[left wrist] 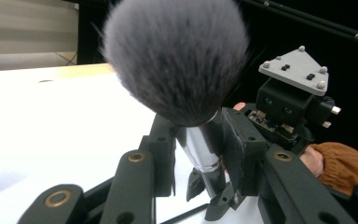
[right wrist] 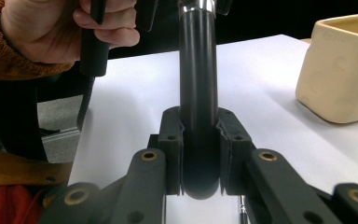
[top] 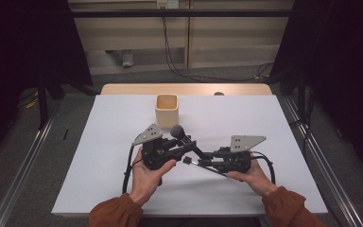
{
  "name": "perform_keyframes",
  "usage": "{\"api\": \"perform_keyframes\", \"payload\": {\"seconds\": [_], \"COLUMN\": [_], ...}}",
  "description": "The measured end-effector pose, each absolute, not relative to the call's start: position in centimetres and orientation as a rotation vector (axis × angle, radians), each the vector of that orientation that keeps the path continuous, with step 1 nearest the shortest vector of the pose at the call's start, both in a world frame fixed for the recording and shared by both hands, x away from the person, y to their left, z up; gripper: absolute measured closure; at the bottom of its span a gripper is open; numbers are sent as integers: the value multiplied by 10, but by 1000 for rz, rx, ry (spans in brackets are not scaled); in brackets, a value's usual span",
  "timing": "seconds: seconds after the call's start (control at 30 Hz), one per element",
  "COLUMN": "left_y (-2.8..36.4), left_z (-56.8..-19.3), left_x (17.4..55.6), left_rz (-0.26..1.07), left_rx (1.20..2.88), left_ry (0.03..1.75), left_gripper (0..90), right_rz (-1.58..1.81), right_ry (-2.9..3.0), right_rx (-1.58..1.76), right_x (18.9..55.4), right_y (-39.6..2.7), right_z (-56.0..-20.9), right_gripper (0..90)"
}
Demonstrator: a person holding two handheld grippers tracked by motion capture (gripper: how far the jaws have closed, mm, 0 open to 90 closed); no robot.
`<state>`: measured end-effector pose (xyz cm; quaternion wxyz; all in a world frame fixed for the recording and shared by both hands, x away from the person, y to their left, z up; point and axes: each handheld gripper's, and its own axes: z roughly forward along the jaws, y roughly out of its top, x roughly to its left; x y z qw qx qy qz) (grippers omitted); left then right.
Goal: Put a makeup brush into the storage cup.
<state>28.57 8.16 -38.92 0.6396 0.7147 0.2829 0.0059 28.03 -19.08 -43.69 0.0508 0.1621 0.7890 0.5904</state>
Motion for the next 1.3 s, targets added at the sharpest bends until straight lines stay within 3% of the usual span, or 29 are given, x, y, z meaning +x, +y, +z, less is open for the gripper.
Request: {"api": "perform_keyframes", "payload": {"seconds": [0.27, 0.5, 0.7, 1.1, 1.3], "left_y": [80, 81, 82, 84, 88], "left_z": [-386, -382, -382, -382, -380], "left_x": [284, 284, 285, 285, 285], "left_rz": [-20, 3, 20, 66, 88], "left_rx": [1626, 1640, 1647, 1715, 1728], "left_ry": [625, 615, 621, 615, 630], "left_gripper": [703, 706, 706, 706, 706], "right_rz": [1820, 1838, 1830, 1796, 1839], "right_ry": [2406, 2395, 2390, 2342, 2316], "right_rx": [532, 527, 564, 641, 630], "right_x": [282, 282, 282, 279, 277], "right_y": [-192, -193, -196, -196, -200], "right_z": [-438, -435, -433, -428, -426], "right_gripper": [720, 631, 517, 165, 70]}}
